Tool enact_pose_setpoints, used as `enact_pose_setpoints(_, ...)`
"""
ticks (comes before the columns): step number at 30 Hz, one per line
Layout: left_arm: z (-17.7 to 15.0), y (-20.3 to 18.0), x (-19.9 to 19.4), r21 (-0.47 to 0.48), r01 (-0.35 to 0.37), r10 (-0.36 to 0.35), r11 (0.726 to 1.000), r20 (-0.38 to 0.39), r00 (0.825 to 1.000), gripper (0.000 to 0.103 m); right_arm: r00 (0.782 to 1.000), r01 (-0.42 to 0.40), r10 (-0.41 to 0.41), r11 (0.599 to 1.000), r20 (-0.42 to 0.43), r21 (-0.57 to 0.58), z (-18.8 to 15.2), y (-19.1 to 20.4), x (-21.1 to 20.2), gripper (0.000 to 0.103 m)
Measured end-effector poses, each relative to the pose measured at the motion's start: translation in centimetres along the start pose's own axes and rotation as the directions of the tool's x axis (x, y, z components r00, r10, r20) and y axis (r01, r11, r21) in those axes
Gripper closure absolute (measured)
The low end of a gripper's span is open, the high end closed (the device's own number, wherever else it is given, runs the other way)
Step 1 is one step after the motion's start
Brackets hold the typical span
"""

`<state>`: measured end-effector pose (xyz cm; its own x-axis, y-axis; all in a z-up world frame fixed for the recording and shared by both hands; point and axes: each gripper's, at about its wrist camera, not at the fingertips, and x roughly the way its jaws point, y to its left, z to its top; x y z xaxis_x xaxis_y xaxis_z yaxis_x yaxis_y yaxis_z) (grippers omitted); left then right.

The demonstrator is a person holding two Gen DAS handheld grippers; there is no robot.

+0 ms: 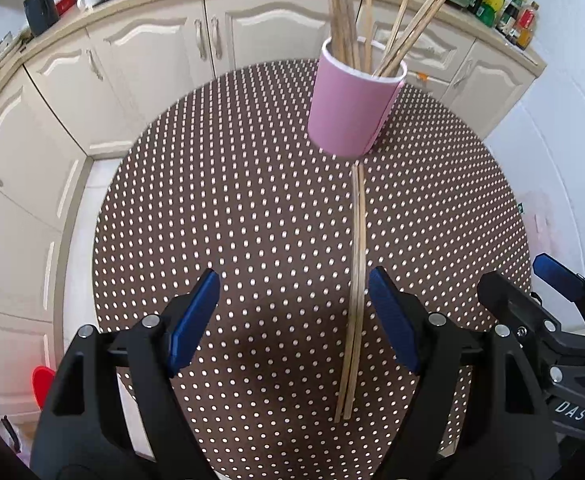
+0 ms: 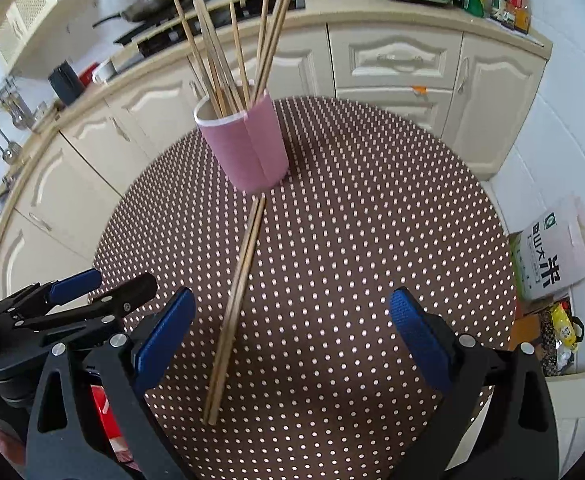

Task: Organize utensils
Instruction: 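Move both open tools back down to the last two chopsticks on the table, then close the right tool on one chopstick while the left tool grasps the other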

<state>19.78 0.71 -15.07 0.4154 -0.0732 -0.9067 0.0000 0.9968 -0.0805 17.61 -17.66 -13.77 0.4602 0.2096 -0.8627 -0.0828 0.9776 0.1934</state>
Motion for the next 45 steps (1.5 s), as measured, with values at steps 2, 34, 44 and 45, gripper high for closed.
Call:
enact_pose_setpoints(2,-0.4,0.2,0.8,-0.002,-0.003,0.003,1.000,-0.018,1.000,0.027,1.000,0.006,-0.006,1.000,-0.019,-0.004,-0.3,0.0,0.6,0.009)
enact_pose_setpoints(34,-0.3,4.3,7.8,-0.027,-0.088,0.082,0.996,-0.184,0.979,0.027,0.959,0.105,-0.122,0.991,-0.255,-0.077,0.5,2.3,11.6,0.009)
enact_pose_setpoints(44,0.6,5.3,8.9,-0.037,-0.076,0.068,0.996,-0.190,0.979,0.027,0.944,0.168,-0.190,0.980,-0.270,-0.105,2.5,4.0,13.5,0.008)
enact_pose_setpoints(45,0.6,5.2,9.0,-0.037,-0.076,0.068,0.996,-0.192,0.979,0.027,0.945,0.163,-0.187,0.980,-0.267,-0.111,2.7,4.2,13.5,0.009)
